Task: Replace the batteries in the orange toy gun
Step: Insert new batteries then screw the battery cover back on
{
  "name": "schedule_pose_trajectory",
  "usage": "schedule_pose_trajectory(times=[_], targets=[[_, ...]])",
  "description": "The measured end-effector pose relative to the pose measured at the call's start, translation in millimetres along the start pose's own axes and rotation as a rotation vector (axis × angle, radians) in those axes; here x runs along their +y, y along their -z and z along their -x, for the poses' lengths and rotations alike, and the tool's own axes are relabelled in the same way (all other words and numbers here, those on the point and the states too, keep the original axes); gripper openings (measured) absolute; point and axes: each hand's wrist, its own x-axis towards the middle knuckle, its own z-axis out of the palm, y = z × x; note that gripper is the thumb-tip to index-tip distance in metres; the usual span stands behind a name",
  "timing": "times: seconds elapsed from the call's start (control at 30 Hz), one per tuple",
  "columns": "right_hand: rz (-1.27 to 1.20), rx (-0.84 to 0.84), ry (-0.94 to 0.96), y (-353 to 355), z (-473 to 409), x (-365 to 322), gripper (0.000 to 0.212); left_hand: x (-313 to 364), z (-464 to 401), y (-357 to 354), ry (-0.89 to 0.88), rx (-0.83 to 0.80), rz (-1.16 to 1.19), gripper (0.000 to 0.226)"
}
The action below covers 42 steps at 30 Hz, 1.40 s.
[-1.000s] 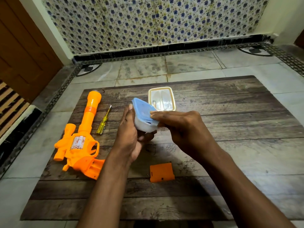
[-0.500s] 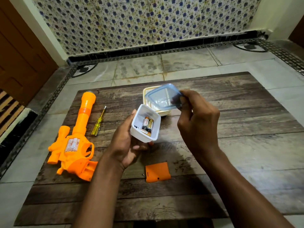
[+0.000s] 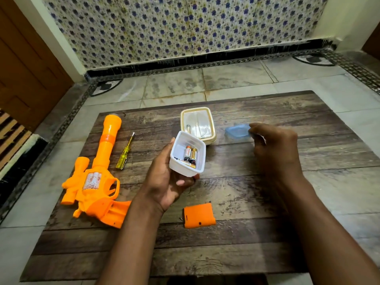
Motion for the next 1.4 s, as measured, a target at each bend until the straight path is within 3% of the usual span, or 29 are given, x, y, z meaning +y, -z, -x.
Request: schedule_pose_trajectory(times=[0.1, 0.23, 0.43, 0.53, 0.63, 0.73, 0.8, 0.9, 1.0, 1.13, 1.23, 1.4], targets=[[0.018, -0.185, -0.143, -4, 3, 0, 0.036, -1, 0, 1, -0.004, -0.002, -0.014, 0.046], [0.113, -0.398, -0.150, -10, 4, 1, 0.029, -1, -2, 1, -0.010, 0.011, -0.018, 0.044], [0.187, -0.508, -0.194, -12, 6, -4, 0.026, -9, -6, -4, -0.037, 0.043, -0.038, 0.043], [0.136, -0.347, -0.198, -10, 7, -17, 0.022, -10, -9, -8, -0.116, 0.059, -0.078, 0.046], [-0.145, -0.170, -0.320, -1, 11, -50, 0.017, -13, -8, -20, -0.258, 0.099, -0.178, 0.040], [-0.677, -0.194, -0.671, -2, 20, -83, 0.021, -16, -10, -40, -0.463, 0.168, -0.357, 0.025], [-1.025, -0.144, -0.930, -3, 19, -96, 0.028, -21, -11, -55, -0.615, 0.204, -0.556, 0.027], [-1.176, -0.022, -1.248, 0, 15, -96, 0.023, -31, -6, -75, -0.773, 0.369, -0.909, 0.034], [-1.523, 0.009, -1.441, 2, 16, -85, 0.033, -38, -1, -90, -0.828, 0.413, -1.008, 0.039], [-1.675, 0.111, -1.476, 5, 12, -75, 0.063, -42, -7, -91, -0.808, 0.403, -0.902, 0.036], [-1.688, 0.211, -1.492, 9, 7, -68, 0.032, -46, -16, -84, -0.690, 0.369, -0.590, 0.039], [-1.740, 0.321, -1.528, 13, 2, -58, 0.042, -44, -11, -74, -0.440, 0.355, -0.230, 0.028]])
